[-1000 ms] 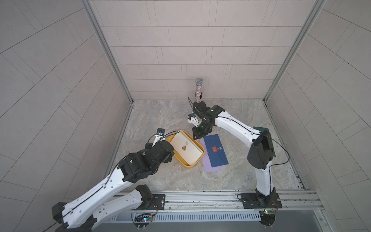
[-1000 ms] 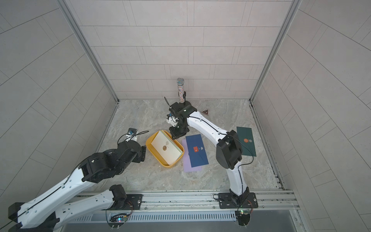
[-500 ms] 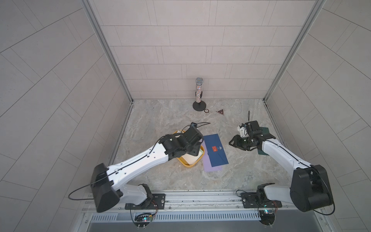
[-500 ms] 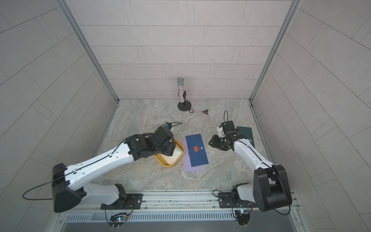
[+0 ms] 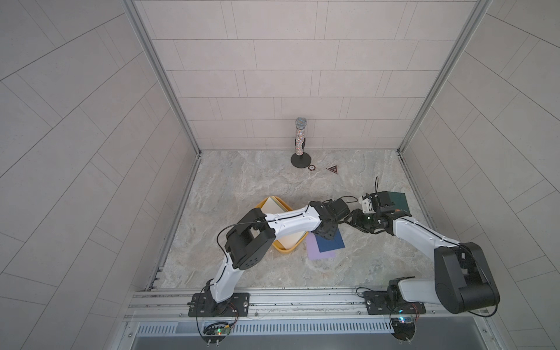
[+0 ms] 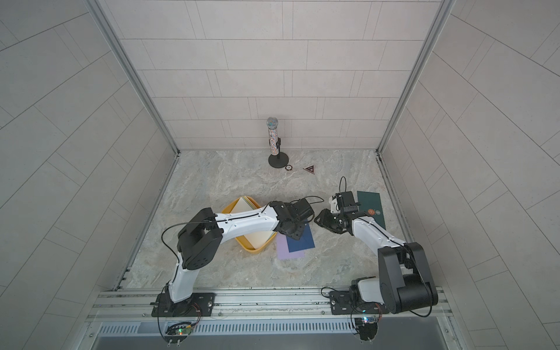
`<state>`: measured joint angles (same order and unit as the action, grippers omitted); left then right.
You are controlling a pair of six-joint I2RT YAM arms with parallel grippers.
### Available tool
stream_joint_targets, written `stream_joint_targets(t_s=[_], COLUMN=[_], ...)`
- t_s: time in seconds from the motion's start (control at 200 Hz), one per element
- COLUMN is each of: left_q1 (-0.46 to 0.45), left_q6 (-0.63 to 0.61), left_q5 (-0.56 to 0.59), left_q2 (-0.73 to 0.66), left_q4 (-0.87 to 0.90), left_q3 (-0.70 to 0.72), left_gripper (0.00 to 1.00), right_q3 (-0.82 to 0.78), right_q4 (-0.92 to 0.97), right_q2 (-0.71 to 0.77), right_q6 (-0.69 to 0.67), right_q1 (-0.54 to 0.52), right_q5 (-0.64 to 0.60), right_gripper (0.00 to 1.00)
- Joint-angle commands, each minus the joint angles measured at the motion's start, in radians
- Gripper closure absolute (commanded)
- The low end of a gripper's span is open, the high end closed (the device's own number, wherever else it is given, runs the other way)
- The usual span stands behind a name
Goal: Put the sealed envelopes into the storage box
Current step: Pick up the envelope from the center of the board.
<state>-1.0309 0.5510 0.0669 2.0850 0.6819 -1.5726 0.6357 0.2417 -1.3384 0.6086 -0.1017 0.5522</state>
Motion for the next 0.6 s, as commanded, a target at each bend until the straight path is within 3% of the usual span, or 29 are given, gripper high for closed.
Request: stream_joint_targets(t_s=[0.0, 0.135, 0.595], left_q1=[0.02, 0.051, 0.08], left_q6=[0.044, 0.069, 0.083], left_q5=[0.075, 0.059, 0.025], left_q2=[0.0, -0.012, 0.037], left_q4=[0.046, -0.004, -0.068], left_q3=[-0.015, 0.046, 0.109], left_gripper=[0.71, 0.77, 0.79], right_q3=[-0.004, -0.046, -0.071], right_q4=[-0.037, -0.092, -0.168], right_q2=[-0.025, -0.059, -0.2], right_q6=[0.006, 0.012, 0.034], right_q1=[0.004, 0.002, -0.034], right_q5=[0.012, 0.049, 0.102], right_gripper=[0.56, 0.54, 0.53])
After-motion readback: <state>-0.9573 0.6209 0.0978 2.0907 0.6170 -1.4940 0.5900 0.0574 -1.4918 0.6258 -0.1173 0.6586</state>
